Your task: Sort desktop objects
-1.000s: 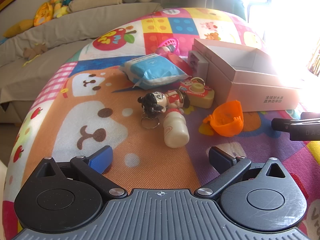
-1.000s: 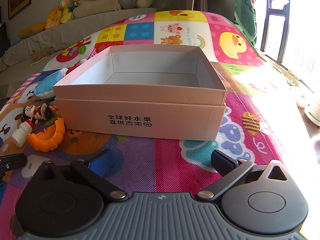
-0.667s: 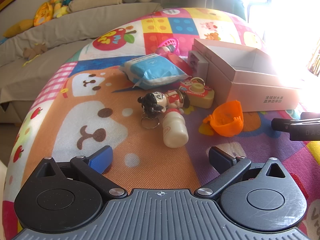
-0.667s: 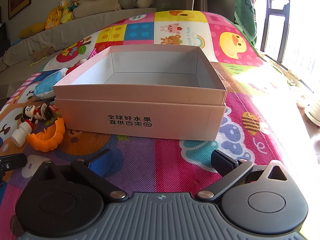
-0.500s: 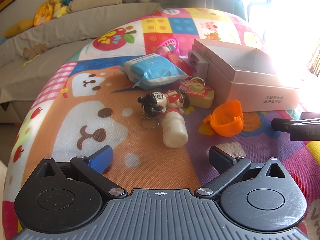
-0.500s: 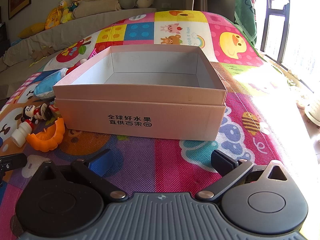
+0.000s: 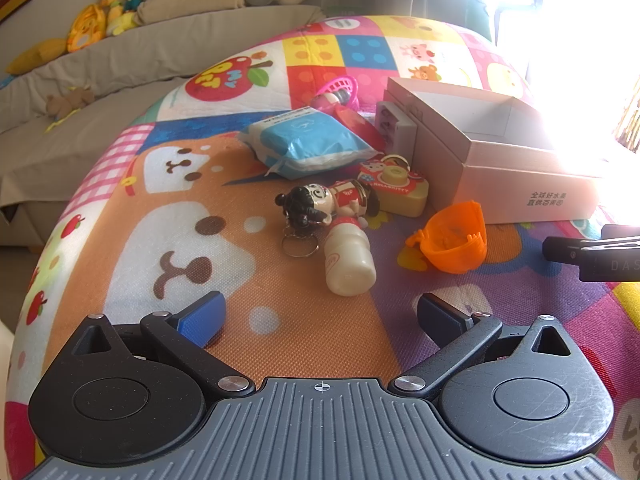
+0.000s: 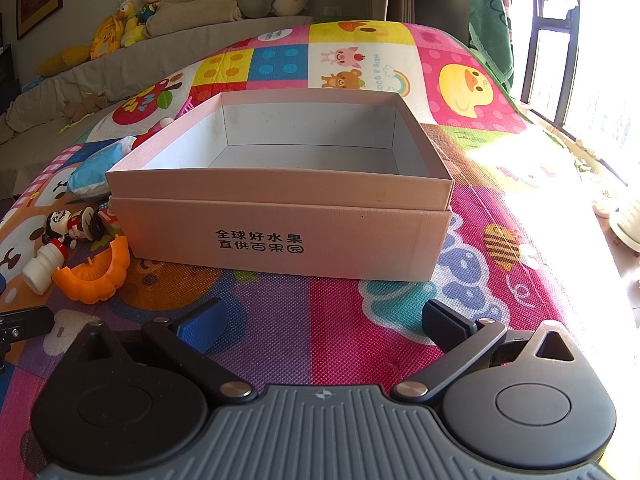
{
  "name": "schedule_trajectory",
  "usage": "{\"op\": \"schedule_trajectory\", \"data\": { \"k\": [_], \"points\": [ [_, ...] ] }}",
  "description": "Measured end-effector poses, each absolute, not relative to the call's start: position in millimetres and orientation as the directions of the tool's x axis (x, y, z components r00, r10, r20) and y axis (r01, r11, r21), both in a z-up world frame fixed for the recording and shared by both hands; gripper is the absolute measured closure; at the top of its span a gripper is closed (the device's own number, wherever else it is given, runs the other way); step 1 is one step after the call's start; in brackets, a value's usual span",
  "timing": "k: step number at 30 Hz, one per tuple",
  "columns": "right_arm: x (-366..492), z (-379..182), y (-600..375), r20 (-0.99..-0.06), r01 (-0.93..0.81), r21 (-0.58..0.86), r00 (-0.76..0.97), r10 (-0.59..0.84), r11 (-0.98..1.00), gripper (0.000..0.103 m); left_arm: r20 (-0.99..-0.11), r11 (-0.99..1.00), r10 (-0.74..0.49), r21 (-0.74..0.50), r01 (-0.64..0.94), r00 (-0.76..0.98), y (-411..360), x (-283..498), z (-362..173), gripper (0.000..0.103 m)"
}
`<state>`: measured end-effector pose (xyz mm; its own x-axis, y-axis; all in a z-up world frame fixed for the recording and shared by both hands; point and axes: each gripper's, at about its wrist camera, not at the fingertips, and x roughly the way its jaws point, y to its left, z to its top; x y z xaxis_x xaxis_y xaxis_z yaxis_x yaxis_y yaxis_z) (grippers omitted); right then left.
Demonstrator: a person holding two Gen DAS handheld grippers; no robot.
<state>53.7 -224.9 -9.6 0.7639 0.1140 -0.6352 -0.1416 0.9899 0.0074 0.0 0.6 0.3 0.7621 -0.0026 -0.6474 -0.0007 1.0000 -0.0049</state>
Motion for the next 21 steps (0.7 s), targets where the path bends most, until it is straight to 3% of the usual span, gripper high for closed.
{"op": "schedule_trajectory", "data": {
  "k": [21],
  "points": [
    [48.8, -9.3, -223.6, -0.638, -0.125, 0.022, 0.762, 0.111, 0.992, 0.000, -0.654, 1.000, -0.004, -0.001, 0.005, 0.757, 2.4, 0.1, 0.7, 0.000]
  ]
}}
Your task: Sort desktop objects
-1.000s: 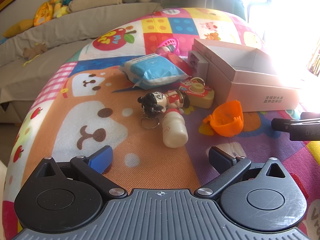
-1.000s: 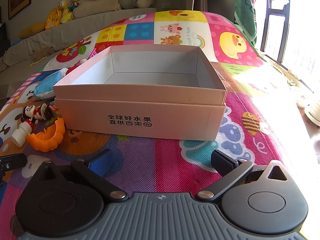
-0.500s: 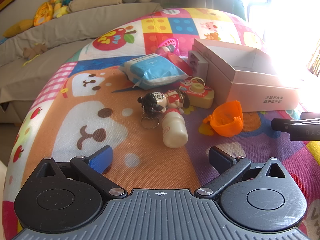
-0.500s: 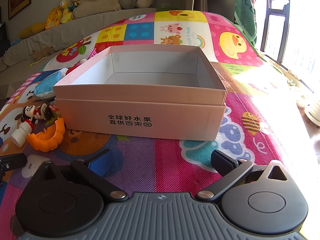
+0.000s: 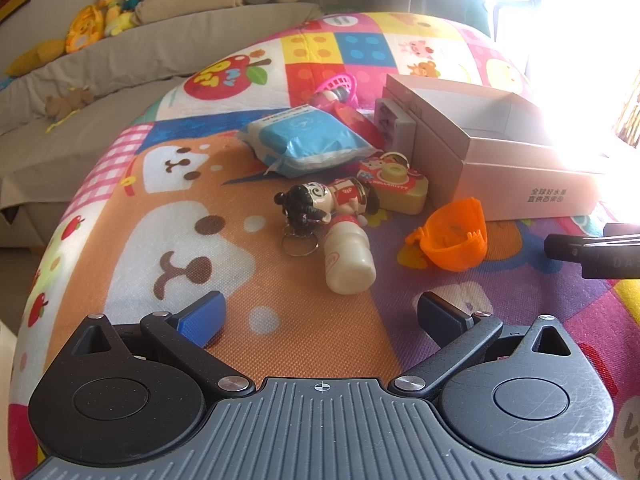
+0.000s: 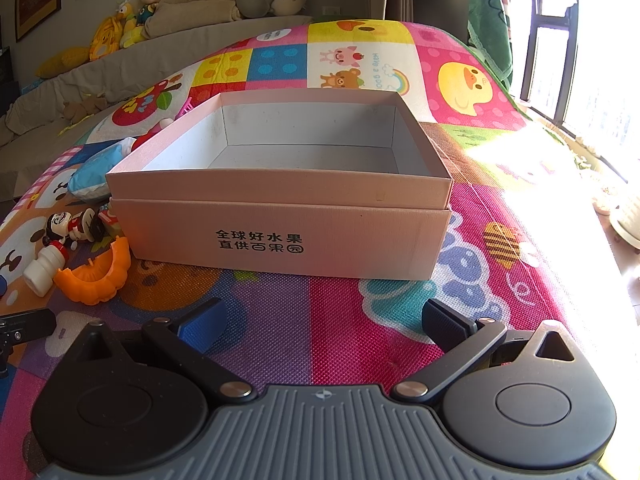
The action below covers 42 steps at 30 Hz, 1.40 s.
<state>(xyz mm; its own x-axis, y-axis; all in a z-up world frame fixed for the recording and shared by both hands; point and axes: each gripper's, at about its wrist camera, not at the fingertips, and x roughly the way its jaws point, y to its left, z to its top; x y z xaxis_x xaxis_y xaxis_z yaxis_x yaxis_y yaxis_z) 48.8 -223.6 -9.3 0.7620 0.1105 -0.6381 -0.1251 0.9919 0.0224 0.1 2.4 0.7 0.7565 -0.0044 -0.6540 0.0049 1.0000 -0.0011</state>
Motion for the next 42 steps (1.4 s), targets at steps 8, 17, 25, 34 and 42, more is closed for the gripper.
{"op": "schedule_trajectory", "data": {
  "k": [8, 17, 25, 34, 42],
  "points": [
    [26.1, -8.1, -204.2, -0.648, -0.169, 0.018, 0.749, 0.140, 0.985, 0.000, -0.673, 1.000, -0.010, 0.008, 0.021, 0.740, 1.1, -1.7, 2.2, 0.000],
    [13.0, -2.6, -208.0, -0.695, -0.236, 0.023, 0.695, 0.185, 0.972, 0.000, -0.705, 0.999, -0.024, 0.011, 0.045, 0.709, 2.6, -0.8, 4.6, 0.000],
    [14.3, -2.1, -205.6, -0.703, -0.237, 0.016, 0.688, 0.179, 0.971, 0.000, -0.682, 0.998, -0.035, 0.008, 0.056, 0.730, 4.0, -5.8, 3.2, 0.000],
    [7.8, 15.3, -161.1, -0.603, -0.379, -0.043, 0.748, 0.279, 0.924, 0.001, -0.611, 1.000, 0.008, -0.016, -0.023, 0.791, 48.0, -11.9, 27.8, 0.000],
    [44.1, 8.9, -103.1, -0.622, -0.466, -0.017, 0.698, 0.356, 0.884, 0.043, -0.602, 0.997, -0.013, -0.065, -0.032, 0.799, 61.2, -13.1, 34.0, 0.000]
  ]
}}
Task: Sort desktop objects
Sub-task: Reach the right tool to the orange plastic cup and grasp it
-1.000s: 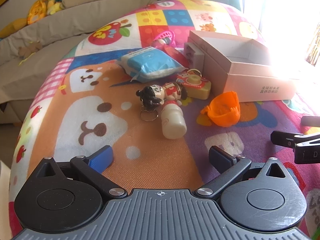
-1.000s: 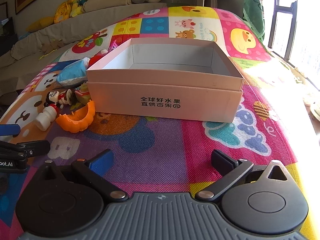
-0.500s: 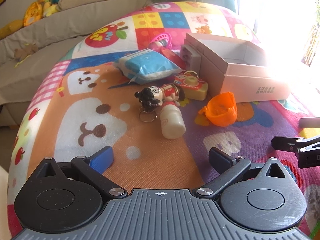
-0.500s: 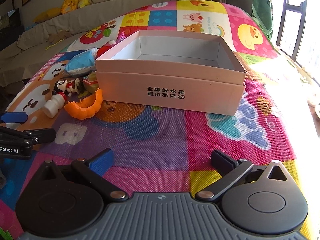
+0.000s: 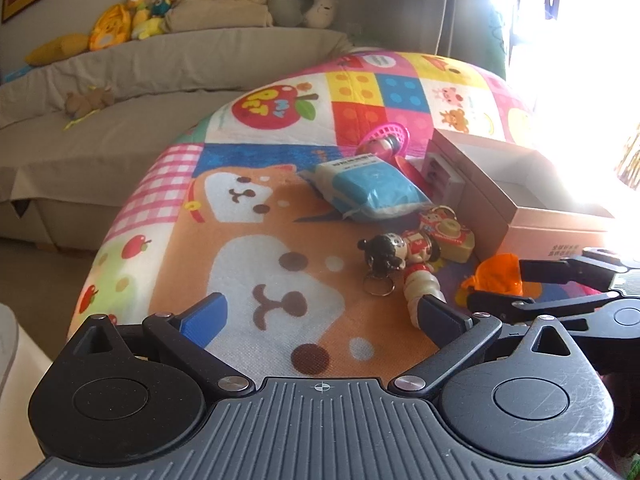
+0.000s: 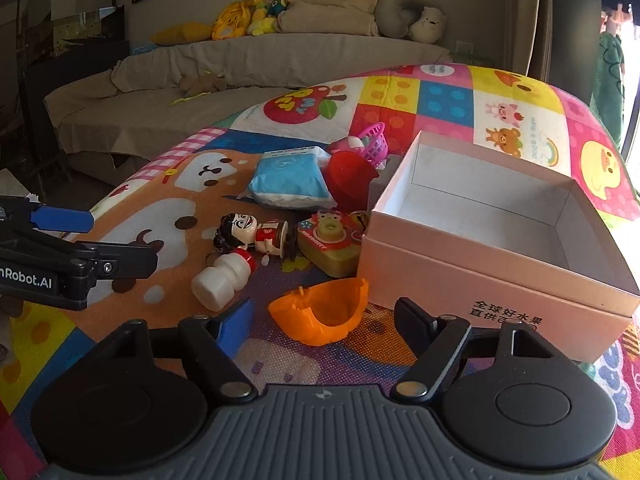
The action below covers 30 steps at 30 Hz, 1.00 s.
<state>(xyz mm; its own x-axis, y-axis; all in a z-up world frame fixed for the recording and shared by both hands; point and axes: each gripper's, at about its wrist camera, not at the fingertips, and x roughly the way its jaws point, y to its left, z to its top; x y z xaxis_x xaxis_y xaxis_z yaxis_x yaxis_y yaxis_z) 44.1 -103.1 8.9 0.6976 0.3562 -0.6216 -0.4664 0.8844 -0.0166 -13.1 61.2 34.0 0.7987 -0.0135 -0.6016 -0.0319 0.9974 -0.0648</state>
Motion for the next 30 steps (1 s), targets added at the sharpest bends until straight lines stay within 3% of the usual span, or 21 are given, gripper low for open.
{"op": "schedule_trajectory", "data": {
  "k": [1, 8, 15, 17, 19, 23, 25, 30],
  "points": [
    [46.0, 7.9, -103.9, -0.629, -0.461, 0.000, 0.690, 0.358, 0.887, 0.046, -0.603, 0.998, -0.025, -0.062, -0.016, 0.798, 58.4, -13.6, 33.2, 0.000],
    [17.2, 11.8, -142.1, -0.615, -0.394, -0.006, 0.726, 0.308, 0.919, 0.046, -0.614, 0.992, -0.071, 0.036, 0.117, 0.786, 25.2, -5.7, 25.0, 0.000],
    [-0.2, 4.5, -187.4, -0.612, -0.262, 0.034, 0.758, 0.228, 0.964, 0.045, -0.612, 0.966, 0.002, 0.204, 0.156, 0.791, 2.3, 11.6, 13.2, 0.000],
    [-2.5, 5.2, -193.2, -0.592, -0.233, 0.055, 0.776, 0.219, 0.971, 0.028, -0.607, 0.954, 0.053, 0.265, 0.140, 0.793, 6.3, 15.2, 10.4, 0.000],
    [-2.7, 5.6, -195.7, -0.576, -0.212, 0.064, 0.790, 0.209, 0.975, 0.018, -0.601, 0.946, 0.102, 0.306, 0.110, 0.793, 14.0, 17.7, 9.8, 0.000],
    [0.1, 3.7, -198.2, -0.585, -0.192, 0.083, 0.785, 0.203, 0.978, 0.018, -0.563, 0.922, 0.225, 0.387, 0.013, 0.795, 37.4, 22.3, 12.3, 0.000],
    [-0.6, 3.2, -198.5, -0.583, -0.190, 0.089, 0.786, 0.206, 0.978, 0.018, -0.577, 0.940, 0.209, 0.341, 0.001, 0.790, 48.6, 22.5, 16.2, 0.000],
    [-3.2, 4.2, -196.6, -0.569, -0.206, 0.083, 0.793, 0.216, 0.975, 0.018, -0.653, 0.989, -0.075, 0.049, 0.140, 0.754, 53.9, 16.6, 23.3, 0.000]
  ]
}}
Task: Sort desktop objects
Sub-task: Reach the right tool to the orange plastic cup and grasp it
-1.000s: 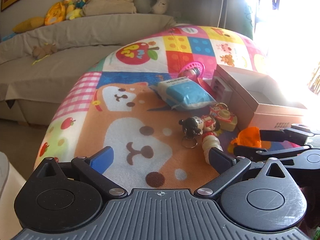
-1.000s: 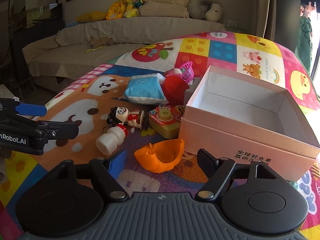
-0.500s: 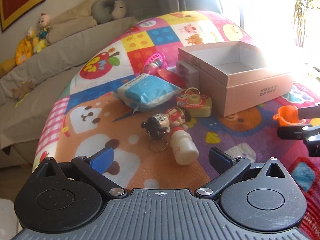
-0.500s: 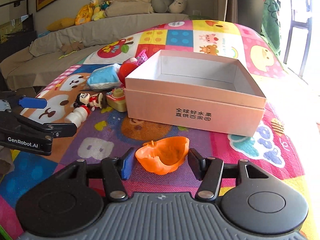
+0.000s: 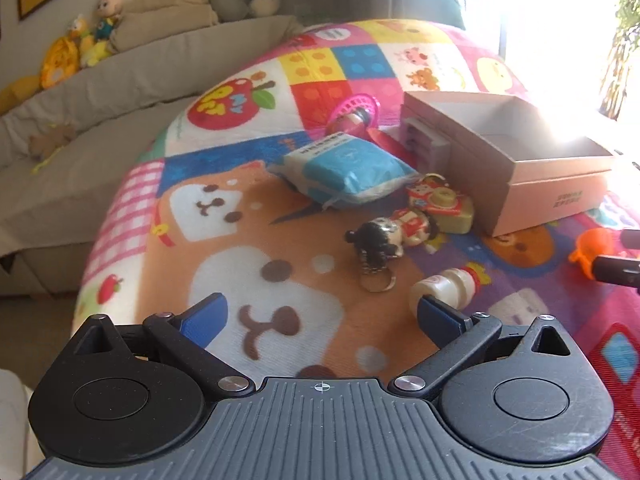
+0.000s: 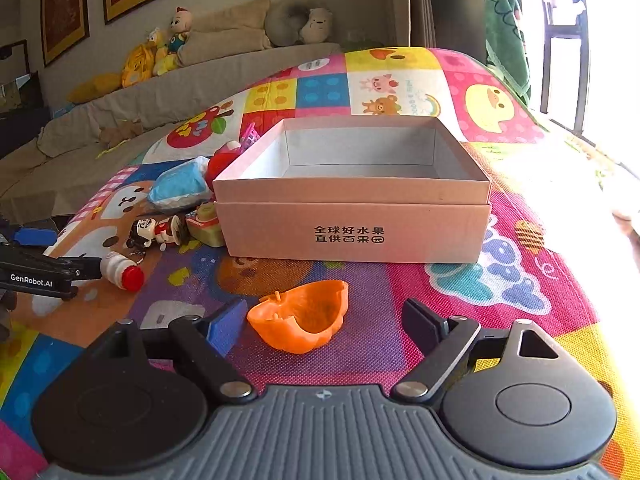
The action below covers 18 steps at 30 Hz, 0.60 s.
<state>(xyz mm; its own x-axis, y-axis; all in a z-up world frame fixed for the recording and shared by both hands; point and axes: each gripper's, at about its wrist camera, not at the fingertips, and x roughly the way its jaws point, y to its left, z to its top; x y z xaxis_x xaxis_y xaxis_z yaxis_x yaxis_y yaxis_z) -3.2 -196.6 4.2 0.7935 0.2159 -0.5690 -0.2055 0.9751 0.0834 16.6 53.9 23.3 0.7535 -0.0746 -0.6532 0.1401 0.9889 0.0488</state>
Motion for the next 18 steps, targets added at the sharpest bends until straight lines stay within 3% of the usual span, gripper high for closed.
{"op": "schedule_trajectory", "data": {
  "k": [10, 14, 18],
  "points": [
    [-5.3, 4.7, -193.8, -0.559, -0.216, 0.063, 0.801, 0.214, 0.974, 0.018, -0.637, 0.954, -0.238, -0.010, 0.301, 0.733, -4.2, -3.5, 22.2, 0.000],
    [-5.3, 4.2, -195.2, -0.559, -0.210, 0.067, 0.802, 0.211, 0.975, 0.018, -0.622, 0.952, -0.091, 0.175, 0.251, 0.778, -14.7, 2.2, 15.3, 0.000],
    [-6.3, 4.1, -196.7, -0.554, -0.203, 0.071, 0.806, 0.208, 0.977, 0.017, -0.611, 0.958, 0.049, 0.252, 0.136, 0.790, 8.4, 15.2, 12.4, 0.000]
  ]
}}
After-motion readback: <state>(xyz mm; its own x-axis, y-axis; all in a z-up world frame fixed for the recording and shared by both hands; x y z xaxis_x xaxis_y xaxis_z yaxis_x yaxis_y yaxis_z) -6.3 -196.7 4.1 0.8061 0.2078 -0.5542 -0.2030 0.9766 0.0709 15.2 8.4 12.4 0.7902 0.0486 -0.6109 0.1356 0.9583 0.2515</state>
